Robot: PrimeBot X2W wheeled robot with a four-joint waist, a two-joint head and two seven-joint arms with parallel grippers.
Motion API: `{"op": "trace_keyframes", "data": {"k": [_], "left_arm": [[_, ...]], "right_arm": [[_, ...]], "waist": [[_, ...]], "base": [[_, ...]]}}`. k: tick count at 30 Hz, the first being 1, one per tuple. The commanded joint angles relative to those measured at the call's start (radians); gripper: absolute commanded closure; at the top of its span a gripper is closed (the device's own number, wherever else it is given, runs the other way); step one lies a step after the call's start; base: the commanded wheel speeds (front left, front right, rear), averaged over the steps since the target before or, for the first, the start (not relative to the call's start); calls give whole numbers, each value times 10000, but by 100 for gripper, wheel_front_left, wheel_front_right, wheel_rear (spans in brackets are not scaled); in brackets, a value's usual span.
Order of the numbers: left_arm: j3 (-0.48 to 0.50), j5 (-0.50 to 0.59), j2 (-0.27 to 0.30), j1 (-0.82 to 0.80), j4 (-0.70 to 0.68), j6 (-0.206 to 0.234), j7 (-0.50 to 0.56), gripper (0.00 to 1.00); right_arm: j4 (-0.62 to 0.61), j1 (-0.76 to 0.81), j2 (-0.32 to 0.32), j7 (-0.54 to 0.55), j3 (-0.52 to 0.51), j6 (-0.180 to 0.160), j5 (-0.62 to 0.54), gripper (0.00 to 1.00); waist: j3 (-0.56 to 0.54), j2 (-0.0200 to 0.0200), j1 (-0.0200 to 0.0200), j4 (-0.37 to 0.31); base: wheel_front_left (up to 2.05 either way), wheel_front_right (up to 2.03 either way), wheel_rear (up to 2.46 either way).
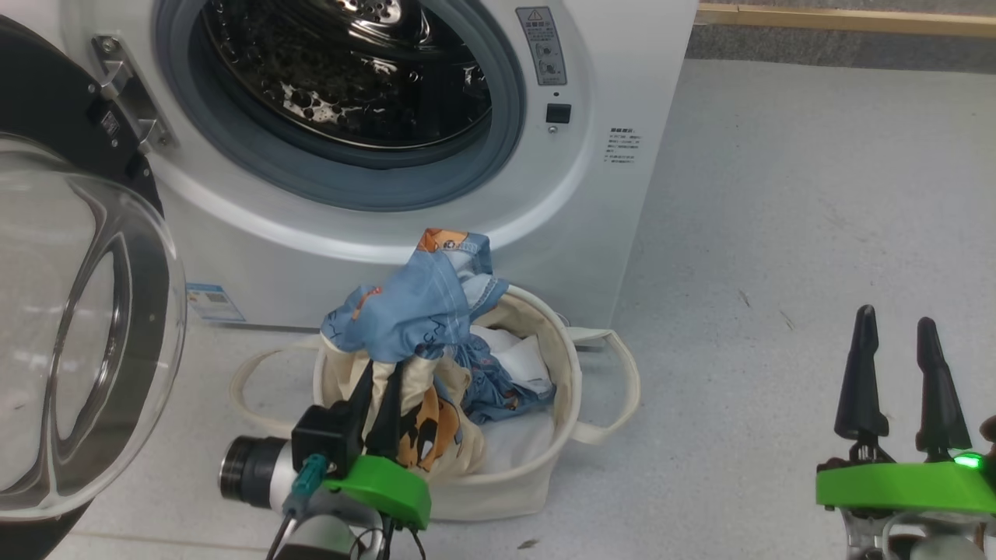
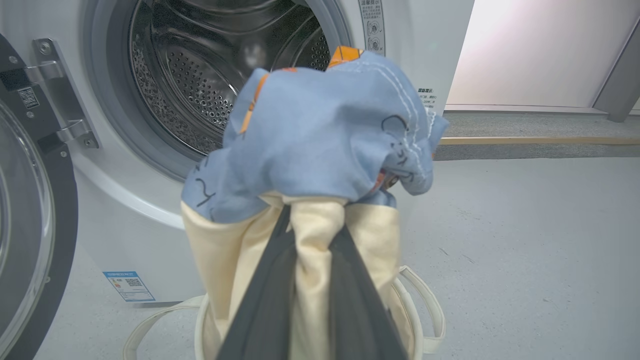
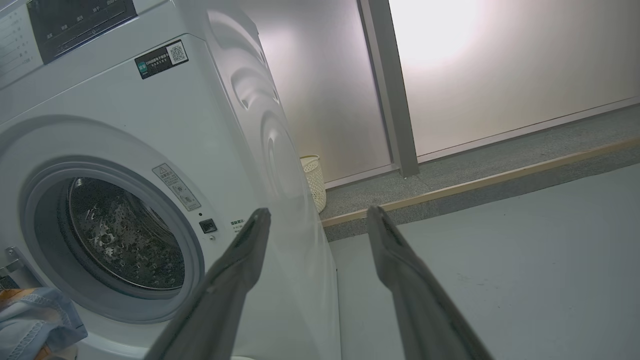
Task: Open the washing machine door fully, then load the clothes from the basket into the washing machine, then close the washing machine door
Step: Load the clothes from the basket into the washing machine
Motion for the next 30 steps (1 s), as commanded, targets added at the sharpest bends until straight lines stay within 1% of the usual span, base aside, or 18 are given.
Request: {"op": "trace_keyframes", "data": {"k": [1, 10, 16, 23, 27, 30], "left_arm": [[474, 162, 4, -274, -443, -34, -122, 100], [869, 379, -76, -424, -558, -168, -122, 100], [1160, 318, -99, -1051, -348, -269, -122, 100], [1816, 14, -106, -3021, 338, -307, -122, 100], [2230, 270, -91, -4669, 1214, -270, -122, 100], [2611, 335, 40, -6019, 1745, -300, -122, 100]], "right_arm": [[-368, -116, -51, -49, 239, 73, 36, 0], [-442, -244, -51, -49, 270, 73, 26, 0], [-534, -462, -51, -49, 324, 73, 49, 0], [-712, -1090, -51, -49, 541, 73, -17, 0], [-806, -1446, -51, -49, 527, 73, -15, 0], [-849, -1762, -51, -49, 636, 73, 11, 0]], "waist": [[49, -1, 1, -24], [391, -1, 1, -255], [1037, -1, 1, -398], [2410, -1, 1, -789], [3376, -1, 1, -1024], [4112, -1, 1, -1277]], "base": [[0, 0, 0], [0, 0, 0], [0, 0, 0], [0, 0, 0], [0, 0, 0], [0, 0, 0]]}}
